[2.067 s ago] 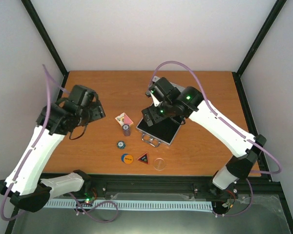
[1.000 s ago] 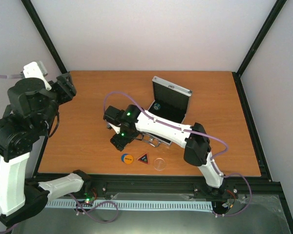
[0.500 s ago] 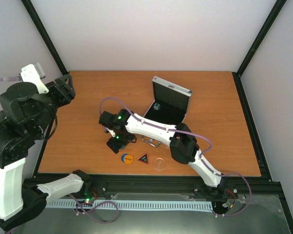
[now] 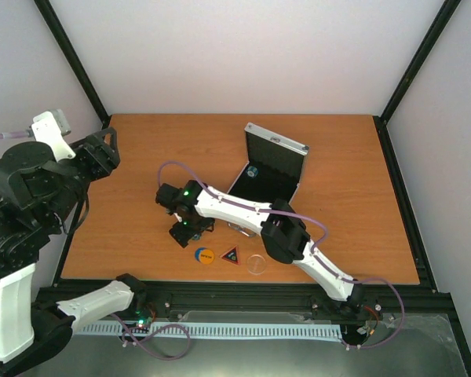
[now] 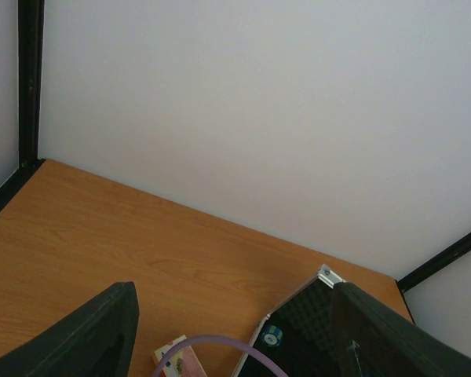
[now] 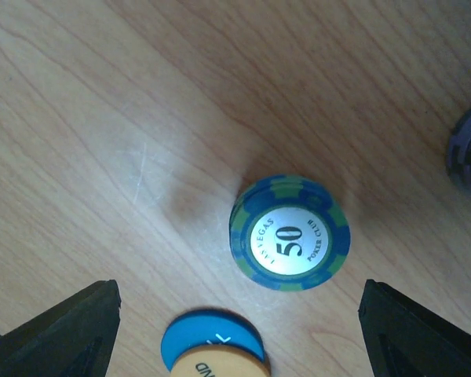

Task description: Pack up texas hold em set

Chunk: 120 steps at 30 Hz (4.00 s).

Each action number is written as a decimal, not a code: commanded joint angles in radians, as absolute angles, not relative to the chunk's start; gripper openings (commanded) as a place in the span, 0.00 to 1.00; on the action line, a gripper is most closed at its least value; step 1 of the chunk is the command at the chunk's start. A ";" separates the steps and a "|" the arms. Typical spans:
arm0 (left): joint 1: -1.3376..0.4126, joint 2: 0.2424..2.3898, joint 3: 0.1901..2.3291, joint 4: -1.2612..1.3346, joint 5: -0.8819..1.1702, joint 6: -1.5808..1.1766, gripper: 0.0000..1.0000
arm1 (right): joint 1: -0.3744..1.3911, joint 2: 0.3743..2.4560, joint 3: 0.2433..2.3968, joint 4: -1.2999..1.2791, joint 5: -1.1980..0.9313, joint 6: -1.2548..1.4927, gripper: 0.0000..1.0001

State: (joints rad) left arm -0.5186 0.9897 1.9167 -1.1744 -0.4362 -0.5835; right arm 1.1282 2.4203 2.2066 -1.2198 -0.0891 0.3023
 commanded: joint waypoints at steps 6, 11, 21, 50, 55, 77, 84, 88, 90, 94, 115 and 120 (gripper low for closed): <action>-0.514 0.956 1.909 -1.210 -0.419 -0.596 0.69 | 1.131 2.486 2.267 -1.219 -0.044 0.345 0.85; -0.514 0.952 1.901 -1.219 -0.407 -0.594 0.69 | 1.131 2.514 2.280 -1.225 -0.039 0.351 0.85; -0.514 0.941 1.897 -1.229 -0.414 -0.567 0.70 | 1.107 2.534 2.289 -1.222 -0.027 0.366 0.84; -0.514 0.926 1.861 -1.226 -0.426 -0.555 0.71 | 1.115 2.555 2.296 -1.267 -0.062 0.341 0.63; -0.514 0.919 1.852 -1.229 -0.431 -0.560 0.71 | 1.115 2.562 2.292 -1.269 -0.070 0.340 0.58; -0.514 0.909 1.833 -1.223 -0.439 -0.563 0.71 | 1.115 2.554 2.254 -1.267 -0.052 0.332 0.30; -0.514 0.905 1.830 -1.221 -0.437 -0.567 0.71 | 1.115 2.547 2.244 -1.277 -0.040 0.334 0.38; -0.514 0.899 1.827 -1.221 -0.437 -0.569 0.71 | 1.115 2.537 2.238 -1.269 -0.029 0.332 0.63; -0.514 0.897 1.827 -1.222 -0.439 -0.571 0.71 | 1.115 2.537 2.244 -1.267 -0.028 0.328 0.69; -0.514 0.894 1.826 -1.224 -0.438 -0.575 0.71 | 1.115 2.543 2.259 -1.266 -0.036 0.323 0.73; -0.513 0.905 1.826 -1.223 -0.434 -0.561 0.71 | 1.108 2.602 2.334 -1.280 -0.038 0.340 0.65; -0.514 0.897 1.815 -1.223 -0.443 -0.563 0.71 | 1.108 2.596 2.333 -1.284 -0.044 0.338 0.60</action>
